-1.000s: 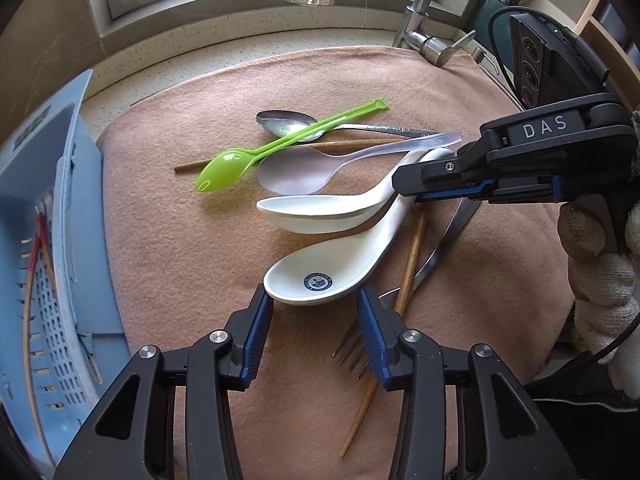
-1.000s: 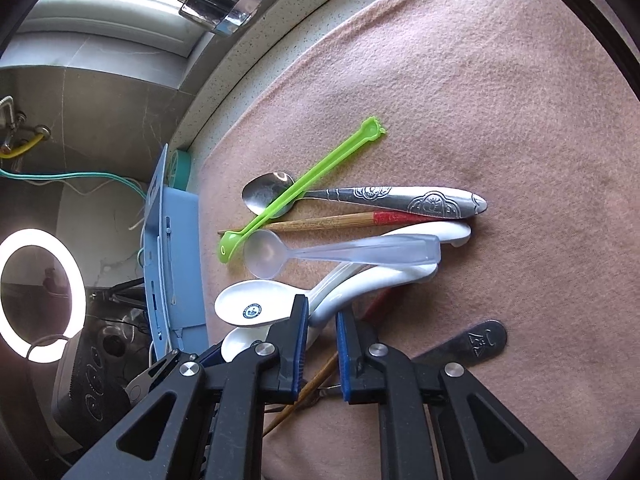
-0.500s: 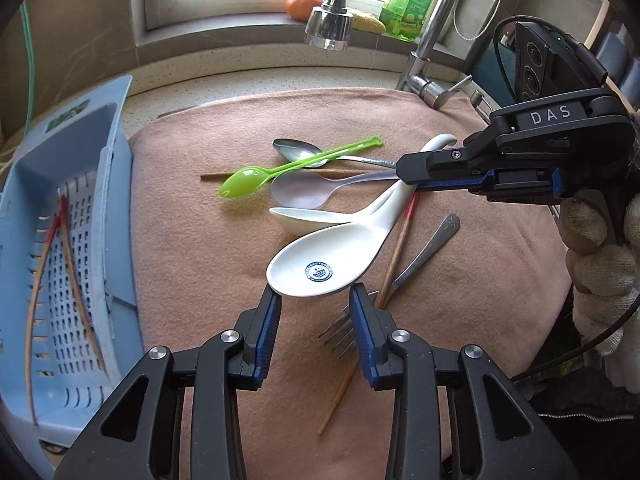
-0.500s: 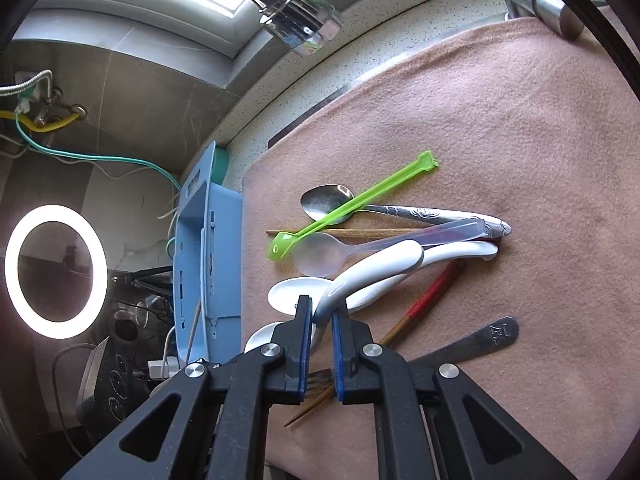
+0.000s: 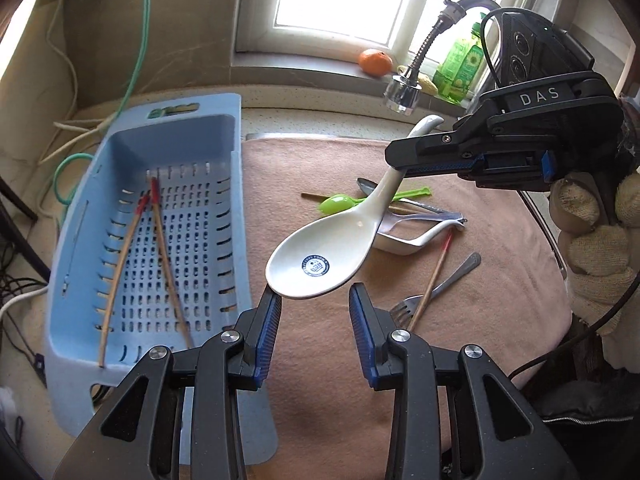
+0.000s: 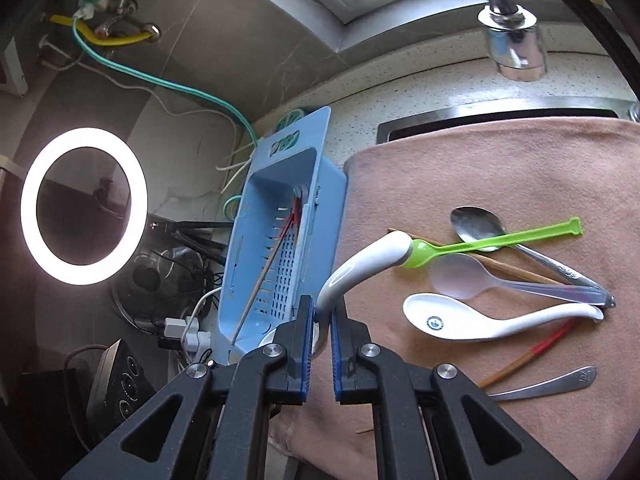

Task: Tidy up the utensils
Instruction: 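Carry the white spoon with the right gripper into the blue basket, then open the right gripper to release the spoon in the basket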

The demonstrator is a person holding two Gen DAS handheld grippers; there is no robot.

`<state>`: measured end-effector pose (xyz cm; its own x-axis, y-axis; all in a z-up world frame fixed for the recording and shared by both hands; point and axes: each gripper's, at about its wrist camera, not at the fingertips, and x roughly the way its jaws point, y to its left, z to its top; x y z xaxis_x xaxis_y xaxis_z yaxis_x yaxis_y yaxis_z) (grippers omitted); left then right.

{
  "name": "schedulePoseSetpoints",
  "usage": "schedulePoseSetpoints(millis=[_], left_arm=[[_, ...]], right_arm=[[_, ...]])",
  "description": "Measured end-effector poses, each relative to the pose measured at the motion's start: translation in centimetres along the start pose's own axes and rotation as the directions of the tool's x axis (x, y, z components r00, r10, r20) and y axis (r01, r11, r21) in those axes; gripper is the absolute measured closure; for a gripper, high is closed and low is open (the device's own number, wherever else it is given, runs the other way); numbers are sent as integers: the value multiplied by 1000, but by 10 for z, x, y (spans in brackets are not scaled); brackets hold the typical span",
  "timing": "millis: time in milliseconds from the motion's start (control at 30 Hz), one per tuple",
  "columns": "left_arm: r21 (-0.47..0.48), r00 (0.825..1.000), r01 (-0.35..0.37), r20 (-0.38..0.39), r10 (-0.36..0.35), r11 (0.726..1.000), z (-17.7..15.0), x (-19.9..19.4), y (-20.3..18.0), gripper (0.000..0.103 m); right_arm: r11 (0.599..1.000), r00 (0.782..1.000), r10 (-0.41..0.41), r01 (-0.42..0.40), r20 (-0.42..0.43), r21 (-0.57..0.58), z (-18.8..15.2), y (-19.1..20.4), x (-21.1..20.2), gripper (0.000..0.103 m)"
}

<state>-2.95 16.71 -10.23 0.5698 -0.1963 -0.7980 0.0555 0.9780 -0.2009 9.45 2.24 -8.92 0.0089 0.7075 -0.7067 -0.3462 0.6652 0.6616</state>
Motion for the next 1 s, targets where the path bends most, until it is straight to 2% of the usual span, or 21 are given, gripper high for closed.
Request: schedulePoseSetpoints(millis=[367,500,600,733,1000], left_arm=[[-75,997,-70,20,72,995,-11,-19,41,70],[-77,996,-82,25,84,994,-8,-21,47,70],[-81,995,-87,31,90,993,-7,-24,50,70],[-91,994,-104,34,107,990,-8,-28,57,70],[-118,991,-124,34,129,985,-10,-30,62,70]], right_arm=[[982,990,-22,-4,-137,-186,33,59,67,96],[966,984,-67,23,-163,-257,41,74,93,96],[939,981,-127,70,-150,-336,46,87,109,93],[907,976,-189,133,-105,-400,51,97,122,77],[908,979,-183,133,-92,-396,54,97,115,76]])
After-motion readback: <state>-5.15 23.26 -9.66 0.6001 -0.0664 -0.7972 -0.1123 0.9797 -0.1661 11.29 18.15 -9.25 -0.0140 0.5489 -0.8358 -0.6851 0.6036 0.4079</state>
